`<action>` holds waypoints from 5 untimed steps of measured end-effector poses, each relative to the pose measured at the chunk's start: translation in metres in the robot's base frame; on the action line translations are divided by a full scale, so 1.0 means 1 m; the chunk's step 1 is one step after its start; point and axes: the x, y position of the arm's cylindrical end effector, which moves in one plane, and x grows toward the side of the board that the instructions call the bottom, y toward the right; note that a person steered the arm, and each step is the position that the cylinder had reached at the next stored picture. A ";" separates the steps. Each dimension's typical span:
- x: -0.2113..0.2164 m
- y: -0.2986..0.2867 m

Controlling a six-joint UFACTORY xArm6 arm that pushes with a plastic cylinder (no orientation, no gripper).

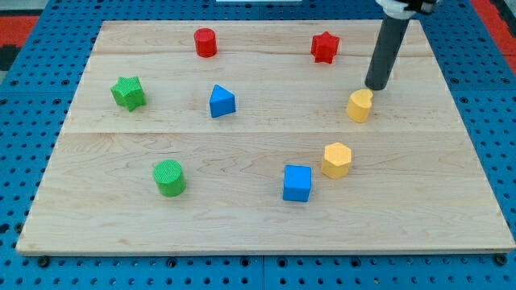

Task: Nudge red star left a bit

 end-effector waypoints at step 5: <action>-0.148 -0.056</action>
